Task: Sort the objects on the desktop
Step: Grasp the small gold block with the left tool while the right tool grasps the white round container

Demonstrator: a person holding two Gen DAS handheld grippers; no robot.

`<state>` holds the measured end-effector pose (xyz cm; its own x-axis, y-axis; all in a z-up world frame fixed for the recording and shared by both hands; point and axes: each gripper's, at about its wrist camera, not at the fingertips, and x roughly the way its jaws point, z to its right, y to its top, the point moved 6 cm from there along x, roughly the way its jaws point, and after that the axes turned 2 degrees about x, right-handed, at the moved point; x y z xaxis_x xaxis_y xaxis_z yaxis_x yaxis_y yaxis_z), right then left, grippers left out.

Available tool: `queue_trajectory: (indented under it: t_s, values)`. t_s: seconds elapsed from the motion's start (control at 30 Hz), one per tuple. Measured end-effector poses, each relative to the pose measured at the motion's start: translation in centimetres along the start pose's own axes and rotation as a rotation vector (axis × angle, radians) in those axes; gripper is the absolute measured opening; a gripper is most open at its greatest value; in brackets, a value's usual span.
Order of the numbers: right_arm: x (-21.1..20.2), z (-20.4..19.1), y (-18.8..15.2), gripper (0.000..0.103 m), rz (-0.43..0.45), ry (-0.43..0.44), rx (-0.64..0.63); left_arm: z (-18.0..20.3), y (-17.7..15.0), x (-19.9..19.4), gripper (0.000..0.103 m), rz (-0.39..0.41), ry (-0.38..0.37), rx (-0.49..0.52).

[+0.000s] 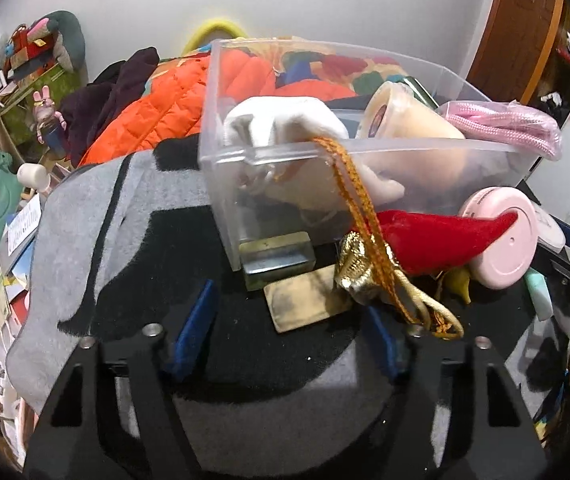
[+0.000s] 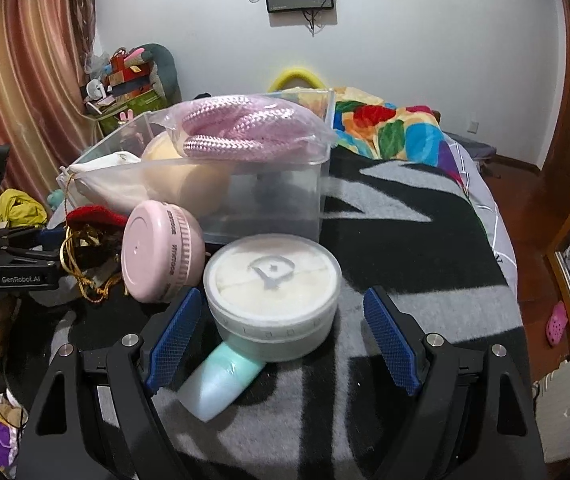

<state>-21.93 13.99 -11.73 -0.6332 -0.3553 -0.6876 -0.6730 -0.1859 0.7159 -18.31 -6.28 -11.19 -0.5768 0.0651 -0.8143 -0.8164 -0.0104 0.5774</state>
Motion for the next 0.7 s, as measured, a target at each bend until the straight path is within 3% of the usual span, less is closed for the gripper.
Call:
queue_trajectory:
  t_s: [0.07,0.13,0.17,0.47,0.7]
  values:
    - [0.2,0.0,-0.1,0.079,0.0,0.016,0.01,0.1,-0.2,-0.3,0.053,0.013,-0.013,0.003]
    - [0.5,-0.1,0.0,0.064,-0.012,0.027,0.015,0.2,-0.4,-0.5,0.045,0.025,-0.012,0.005]
    - [0.6,0.0,-0.1,0.062,-0.018,0.029,0.017,0.2,-0.5,-0.6,0.042,0.032,-0.008,0.01]
    - [-0.5,0.1,-0.4,0.062,-0.009,0.051,0.03,-0.8,-1.1,-1.9,0.042,0.061,-0.014,-0.036]
    - [-2.0,-0.1,-0.3,0.062,0.014,0.06,0.02,-0.5,-3.6,-3.9,0.042,0.086,0.029,-0.007]
